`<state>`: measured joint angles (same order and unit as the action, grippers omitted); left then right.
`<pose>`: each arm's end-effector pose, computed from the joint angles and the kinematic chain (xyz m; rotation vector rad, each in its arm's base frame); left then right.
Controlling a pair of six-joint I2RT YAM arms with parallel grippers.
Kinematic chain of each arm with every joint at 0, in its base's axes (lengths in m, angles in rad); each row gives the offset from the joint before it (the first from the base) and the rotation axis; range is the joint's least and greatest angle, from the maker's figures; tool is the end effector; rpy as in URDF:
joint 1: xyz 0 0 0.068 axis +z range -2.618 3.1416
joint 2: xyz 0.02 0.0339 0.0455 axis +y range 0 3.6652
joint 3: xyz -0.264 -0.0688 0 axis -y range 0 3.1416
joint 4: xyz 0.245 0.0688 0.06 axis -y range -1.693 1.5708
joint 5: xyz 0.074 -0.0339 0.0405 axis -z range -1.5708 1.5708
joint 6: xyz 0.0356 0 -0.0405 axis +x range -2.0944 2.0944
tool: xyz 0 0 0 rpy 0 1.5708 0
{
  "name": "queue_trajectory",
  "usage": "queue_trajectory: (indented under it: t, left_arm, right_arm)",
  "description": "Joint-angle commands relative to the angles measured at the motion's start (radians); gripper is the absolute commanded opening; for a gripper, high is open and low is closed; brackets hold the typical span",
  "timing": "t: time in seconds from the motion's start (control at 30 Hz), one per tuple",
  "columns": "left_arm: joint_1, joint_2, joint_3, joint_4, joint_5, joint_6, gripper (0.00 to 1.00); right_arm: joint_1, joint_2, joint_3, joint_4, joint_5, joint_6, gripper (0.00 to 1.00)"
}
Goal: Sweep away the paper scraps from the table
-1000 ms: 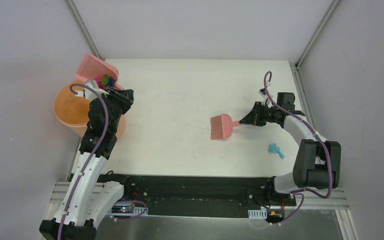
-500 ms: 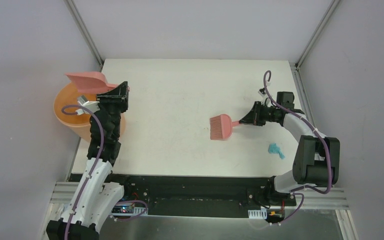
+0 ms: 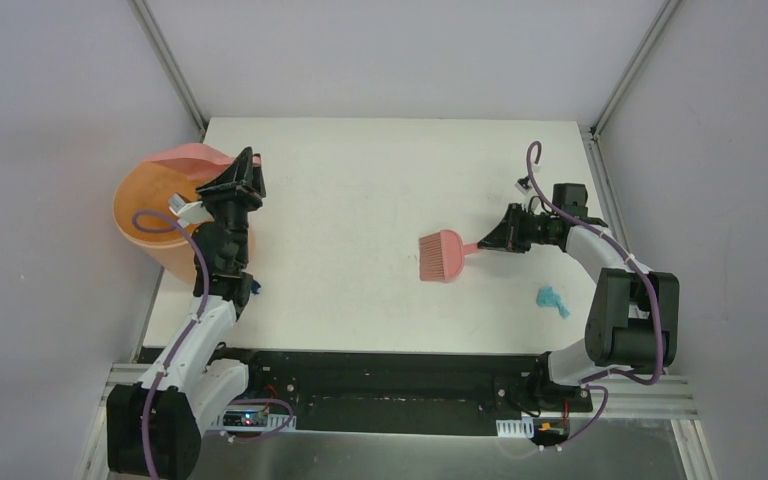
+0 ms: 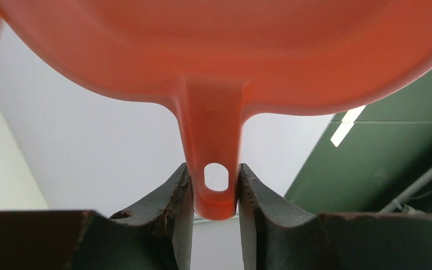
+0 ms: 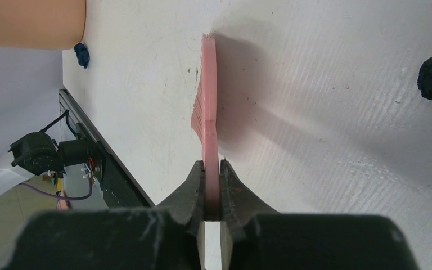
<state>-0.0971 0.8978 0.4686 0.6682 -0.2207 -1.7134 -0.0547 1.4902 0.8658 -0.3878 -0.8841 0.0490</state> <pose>0.2086 -0.0125 0.2983 -1.1995 0.8609 -1.3638 0.2849 0.0120 0.2002 -0.1980 2.3786 1.1175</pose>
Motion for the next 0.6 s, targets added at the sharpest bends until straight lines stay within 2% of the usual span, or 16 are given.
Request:
queue_trajectory:
  t: [0.0,0.17,0.27,0.3,0.37,0.43,0.57]
  left_arm:
    - [0.004,-0.018,0.014,0.219,0.038,0.029,0.00]
    - [0.004,-0.044,0.097,0.197,0.130,0.236,0.00]
    - [0.002,-0.075,0.173,0.103,0.208,0.417,0.00]
    - [0.001,-0.084,0.213,0.042,0.245,0.478,0.00]
    - [-0.005,-0.100,0.316,-0.219,0.307,0.592,0.00]
    - [-0.020,-0.100,0.411,-0.398,0.334,0.695,0.00]
    - [-0.025,-0.099,0.499,-0.650,0.407,0.861,0.00]
  right_arm:
    - [-0.005,-0.003,0.040,-0.002,-0.009,-0.040,0.00]
    - [-0.005,-0.007,0.040,-0.002,-0.014,-0.040,0.00]
    - [-0.005,-0.010,0.041,-0.004,-0.021,-0.040,0.00]
    - [-0.005,-0.011,0.043,-0.004,-0.025,-0.037,0.00]
    - [-0.003,-0.014,0.047,-0.002,-0.038,-0.030,0.00]
    - [0.012,-0.021,0.059,-0.007,-0.041,-0.019,0.00]
    - [0.183,-0.043,0.131,-0.108,0.057,-0.067,0.00]
